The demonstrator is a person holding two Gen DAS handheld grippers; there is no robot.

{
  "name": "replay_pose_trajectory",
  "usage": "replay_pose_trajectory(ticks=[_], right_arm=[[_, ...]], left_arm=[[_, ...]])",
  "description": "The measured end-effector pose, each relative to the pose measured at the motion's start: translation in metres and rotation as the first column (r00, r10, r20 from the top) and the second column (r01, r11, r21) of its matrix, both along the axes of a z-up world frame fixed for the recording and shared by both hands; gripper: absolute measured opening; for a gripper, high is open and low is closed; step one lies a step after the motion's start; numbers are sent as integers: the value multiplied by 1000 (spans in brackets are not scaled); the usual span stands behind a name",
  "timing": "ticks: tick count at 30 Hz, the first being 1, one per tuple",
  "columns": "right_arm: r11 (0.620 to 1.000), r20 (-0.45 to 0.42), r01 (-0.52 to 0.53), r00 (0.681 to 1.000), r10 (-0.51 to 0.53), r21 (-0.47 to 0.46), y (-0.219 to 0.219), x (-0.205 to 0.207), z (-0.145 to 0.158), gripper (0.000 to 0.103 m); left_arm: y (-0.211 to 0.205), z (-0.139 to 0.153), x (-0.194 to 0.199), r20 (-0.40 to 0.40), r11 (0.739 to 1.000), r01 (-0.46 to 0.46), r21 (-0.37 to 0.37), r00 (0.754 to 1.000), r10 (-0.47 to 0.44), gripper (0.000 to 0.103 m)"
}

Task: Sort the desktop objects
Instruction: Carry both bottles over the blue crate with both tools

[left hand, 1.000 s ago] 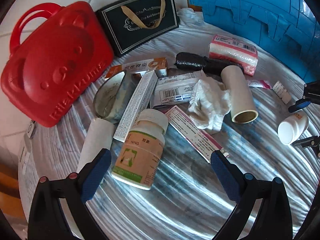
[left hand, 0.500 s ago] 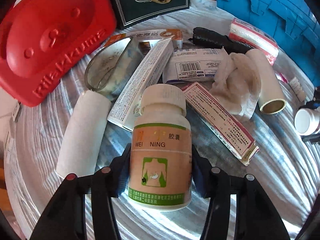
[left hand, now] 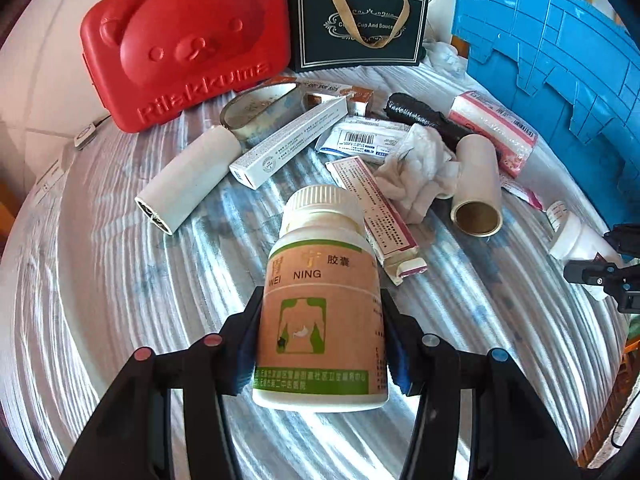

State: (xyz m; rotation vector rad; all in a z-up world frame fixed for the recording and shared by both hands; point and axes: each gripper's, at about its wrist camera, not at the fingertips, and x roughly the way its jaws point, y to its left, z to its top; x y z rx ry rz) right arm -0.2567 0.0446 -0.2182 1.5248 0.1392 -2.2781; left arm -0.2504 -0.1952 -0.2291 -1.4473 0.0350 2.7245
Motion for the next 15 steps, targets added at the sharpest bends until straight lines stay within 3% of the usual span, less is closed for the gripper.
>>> replay_pose_trajectory(ticks=[8, 11, 15], right_arm=[[995, -120, 48, 991, -58, -86, -7, 15, 65, 45], [991, -203, 67, 975, -89, -114, -2, 29, 103, 45], [984, -326, 108, 934, -150, -144, 16, 61, 163, 45]], left_arm=[[42, 58, 6, -125, 994, 109, -26, 986, -111, 52], [69, 95, 12, -202, 983, 180, -47, 962, -186, 52], [112, 152, 18, -312, 955, 286, -75, 903, -295, 52]])
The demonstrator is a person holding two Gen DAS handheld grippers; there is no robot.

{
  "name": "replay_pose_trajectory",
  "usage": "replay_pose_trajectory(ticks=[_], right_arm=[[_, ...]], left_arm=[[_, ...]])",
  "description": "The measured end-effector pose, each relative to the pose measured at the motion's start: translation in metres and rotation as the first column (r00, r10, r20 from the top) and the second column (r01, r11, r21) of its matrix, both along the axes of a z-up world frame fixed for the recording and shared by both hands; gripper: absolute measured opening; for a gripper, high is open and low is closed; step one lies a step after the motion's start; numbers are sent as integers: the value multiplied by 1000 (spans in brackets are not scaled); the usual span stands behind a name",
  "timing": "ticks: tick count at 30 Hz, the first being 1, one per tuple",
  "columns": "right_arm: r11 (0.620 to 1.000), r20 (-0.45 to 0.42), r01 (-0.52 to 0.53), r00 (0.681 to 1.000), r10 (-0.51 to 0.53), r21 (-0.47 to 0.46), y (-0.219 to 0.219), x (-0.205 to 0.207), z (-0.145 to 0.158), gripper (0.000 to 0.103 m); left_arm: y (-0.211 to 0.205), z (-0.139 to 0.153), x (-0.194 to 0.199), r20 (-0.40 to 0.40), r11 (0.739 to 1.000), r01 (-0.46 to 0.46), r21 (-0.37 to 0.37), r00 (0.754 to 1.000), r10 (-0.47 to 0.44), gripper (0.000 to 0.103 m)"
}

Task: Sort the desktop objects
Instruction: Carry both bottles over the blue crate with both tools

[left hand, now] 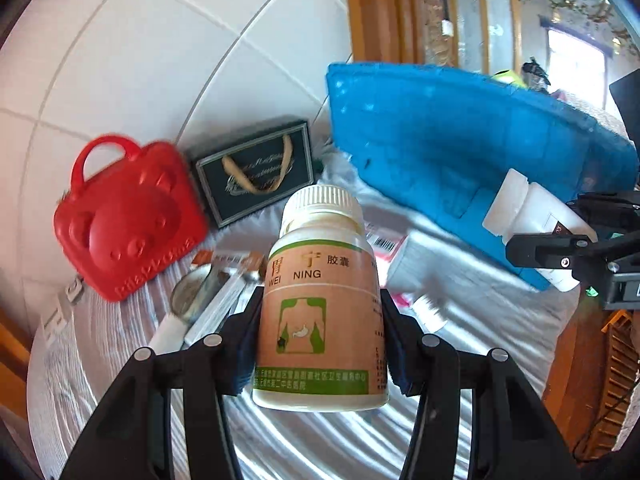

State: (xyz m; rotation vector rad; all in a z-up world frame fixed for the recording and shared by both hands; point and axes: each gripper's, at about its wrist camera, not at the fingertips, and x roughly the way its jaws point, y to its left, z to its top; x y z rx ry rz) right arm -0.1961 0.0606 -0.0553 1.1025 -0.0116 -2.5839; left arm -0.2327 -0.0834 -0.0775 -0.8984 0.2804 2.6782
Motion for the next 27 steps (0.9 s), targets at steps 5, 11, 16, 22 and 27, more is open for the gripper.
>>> replay_pose_trajectory(ticks=[5, 11, 16, 22, 27], right_arm=[[994, -154, 102, 983, -105, -23, 38, 42, 72, 45], [960, -308, 277, 911, -274, -36, 118, 69, 135, 45], [916, -285, 393, 871, -400, -83, 212, 56, 151, 45], [880, -241, 471, 849, -471, -63, 304, 36, 148, 45], [869, -230, 492, 841, -489, -48, 351, 20, 143, 45]], left_arm=[[60, 69, 1, -131, 989, 143, 24, 982, -139, 52], [142, 123, -6, -211, 968, 250, 22, 948, -240, 52], [213, 142, -24, -204, 950, 309, 47, 934, -294, 52], [282, 145, -38, -190, 948, 314, 45, 935, -301, 52], [313, 143, -46, -166, 955, 294, 27, 944, -286, 52]])
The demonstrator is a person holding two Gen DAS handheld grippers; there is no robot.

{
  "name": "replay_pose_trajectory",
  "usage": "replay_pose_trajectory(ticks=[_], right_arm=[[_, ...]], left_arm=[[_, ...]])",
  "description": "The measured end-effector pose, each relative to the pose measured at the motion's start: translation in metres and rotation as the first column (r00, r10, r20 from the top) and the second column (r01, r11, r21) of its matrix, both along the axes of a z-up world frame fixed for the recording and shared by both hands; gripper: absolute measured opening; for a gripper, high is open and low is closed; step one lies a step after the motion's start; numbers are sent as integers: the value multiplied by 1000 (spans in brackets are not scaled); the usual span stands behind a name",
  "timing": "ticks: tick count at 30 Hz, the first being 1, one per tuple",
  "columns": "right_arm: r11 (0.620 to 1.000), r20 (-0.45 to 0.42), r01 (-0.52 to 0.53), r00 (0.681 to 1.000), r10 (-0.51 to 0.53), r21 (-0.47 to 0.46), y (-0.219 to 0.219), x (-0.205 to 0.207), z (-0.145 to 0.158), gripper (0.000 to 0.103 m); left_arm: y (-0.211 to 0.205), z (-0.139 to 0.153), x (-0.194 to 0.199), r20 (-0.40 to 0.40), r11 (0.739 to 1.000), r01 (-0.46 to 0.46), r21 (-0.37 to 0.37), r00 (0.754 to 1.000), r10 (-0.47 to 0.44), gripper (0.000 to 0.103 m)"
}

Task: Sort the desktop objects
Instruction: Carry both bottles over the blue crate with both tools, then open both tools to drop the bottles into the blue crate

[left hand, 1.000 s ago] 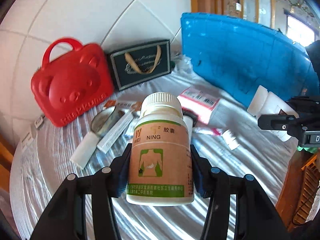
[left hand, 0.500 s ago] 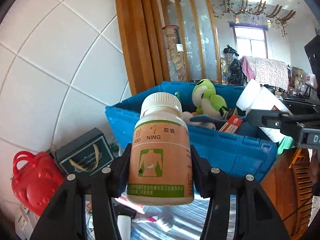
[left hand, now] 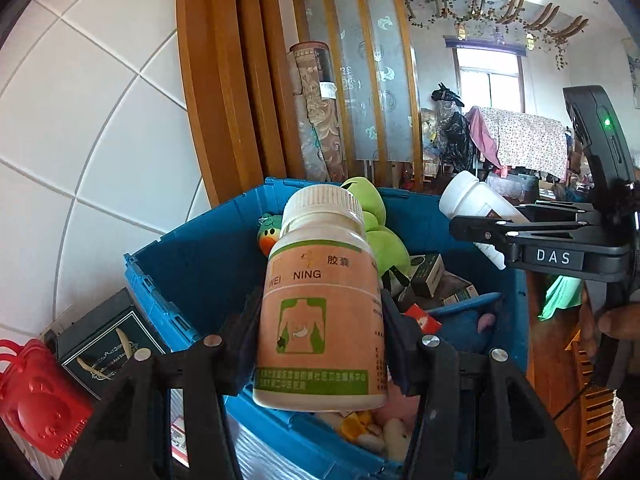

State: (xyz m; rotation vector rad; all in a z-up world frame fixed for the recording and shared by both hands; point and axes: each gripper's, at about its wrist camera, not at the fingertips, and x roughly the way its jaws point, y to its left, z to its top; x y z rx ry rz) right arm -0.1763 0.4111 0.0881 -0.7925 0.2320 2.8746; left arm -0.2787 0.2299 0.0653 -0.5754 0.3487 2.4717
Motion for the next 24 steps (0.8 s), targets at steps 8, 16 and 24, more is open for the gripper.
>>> replay_pose_trajectory(ticks=[8, 16, 24], right_arm=[[997, -42, 76, 996, -75, 3, 44, -19, 12, 79], [998, -100, 62, 993, -64, -22, 39, -2, 16, 88], [1000, -132, 8, 991, -11, -23, 15, 16, 17, 90]], left_arm=[[35, 7, 0, -131, 979, -173, -109, 979, 158, 86], [25, 18, 6, -139, 962, -269, -38, 955, 262, 89], [10, 19, 12, -117, 949, -314, 12, 943, 313, 95]])
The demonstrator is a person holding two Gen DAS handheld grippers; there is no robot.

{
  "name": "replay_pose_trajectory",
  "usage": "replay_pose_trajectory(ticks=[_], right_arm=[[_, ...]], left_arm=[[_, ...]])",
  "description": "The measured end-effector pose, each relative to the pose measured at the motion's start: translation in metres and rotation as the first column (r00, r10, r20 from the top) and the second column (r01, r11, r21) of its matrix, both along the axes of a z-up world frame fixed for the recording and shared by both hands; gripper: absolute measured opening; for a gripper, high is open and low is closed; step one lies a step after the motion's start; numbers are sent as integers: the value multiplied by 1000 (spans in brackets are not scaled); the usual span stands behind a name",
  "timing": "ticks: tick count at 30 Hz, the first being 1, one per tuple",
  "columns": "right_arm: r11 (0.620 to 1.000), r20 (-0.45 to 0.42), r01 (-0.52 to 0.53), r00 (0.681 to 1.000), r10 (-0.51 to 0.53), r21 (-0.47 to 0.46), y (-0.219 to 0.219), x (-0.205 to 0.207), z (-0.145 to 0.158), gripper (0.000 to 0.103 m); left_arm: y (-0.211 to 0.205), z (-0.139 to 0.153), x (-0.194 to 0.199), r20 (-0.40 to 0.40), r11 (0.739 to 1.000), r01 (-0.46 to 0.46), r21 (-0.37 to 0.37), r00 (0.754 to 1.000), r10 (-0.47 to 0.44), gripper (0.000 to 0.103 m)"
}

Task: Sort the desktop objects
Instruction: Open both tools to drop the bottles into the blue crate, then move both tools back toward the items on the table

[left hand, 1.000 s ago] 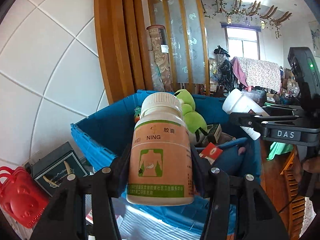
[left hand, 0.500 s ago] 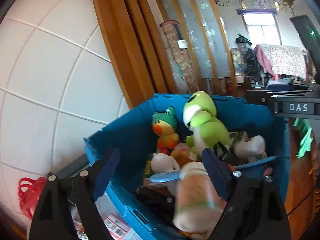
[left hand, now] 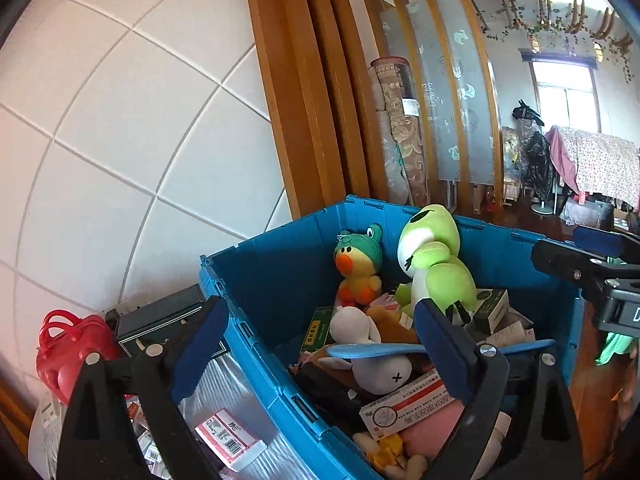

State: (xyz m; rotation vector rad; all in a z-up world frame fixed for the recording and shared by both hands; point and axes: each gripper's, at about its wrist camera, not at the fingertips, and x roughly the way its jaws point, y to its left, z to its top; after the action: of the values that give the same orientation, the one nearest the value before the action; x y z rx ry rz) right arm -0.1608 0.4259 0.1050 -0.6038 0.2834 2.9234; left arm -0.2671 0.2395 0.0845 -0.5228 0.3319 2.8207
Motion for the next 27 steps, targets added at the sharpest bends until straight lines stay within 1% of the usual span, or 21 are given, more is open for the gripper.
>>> replay_pose_trajectory(ticks=[2, 3, 4, 6, 8, 11, 13, 17, 20, 27], right_arm=[[1000, -15, -17, 1000, 17, -3, -7, 5, 2, 91], [1000, -23, -25, 999, 25, -5, -11, 8, 3, 93], [1000, -30, -31, 999, 31, -4, -14, 10, 3, 96], [999, -42, -43, 998, 43, 4, -22, 15, 4, 97], [998, -53, -61, 997, 61, 6, -31, 19, 5, 97], [997, -72, -81, 994, 82, 10, -44, 26, 5, 98], [995, -80, -98, 992, 98, 2, -54, 31, 5, 98], [991, -92, -134, 987, 134, 10, -82, 36, 7, 100], [987, -100, -163, 982, 162, 1, -108, 37, 9, 101], [969, -80, -246, 966, 246, 6, -187, 31, 1, 102]], left_arm=[[-4, 0, 4, -5, 1000, -13, -2, 1000, 13, 95], [-7, 0, 7, -5, 1000, -16, 1, 1000, 16, 95], [-11, -1, 9, 0, 1000, -19, 6, 1000, 19, 95], [-20, -3, 12, 10, 999, -34, 23, 999, 34, 95], [-28, -7, 16, 16, 999, -49, 15, 999, 48, 95], [-41, -16, 28, -4, 996, -92, -18, 996, 92, 95], [-56, -18, 37, -15, 994, -109, -14, 994, 109, 95], [-96, -20, 49, -13, 988, -154, 15, 988, 154, 95], [-131, -24, 57, -19, 979, -205, 7, 979, 205, 95], [-222, -40, 70, 16, 949, -314, -16, 949, 314, 95]])
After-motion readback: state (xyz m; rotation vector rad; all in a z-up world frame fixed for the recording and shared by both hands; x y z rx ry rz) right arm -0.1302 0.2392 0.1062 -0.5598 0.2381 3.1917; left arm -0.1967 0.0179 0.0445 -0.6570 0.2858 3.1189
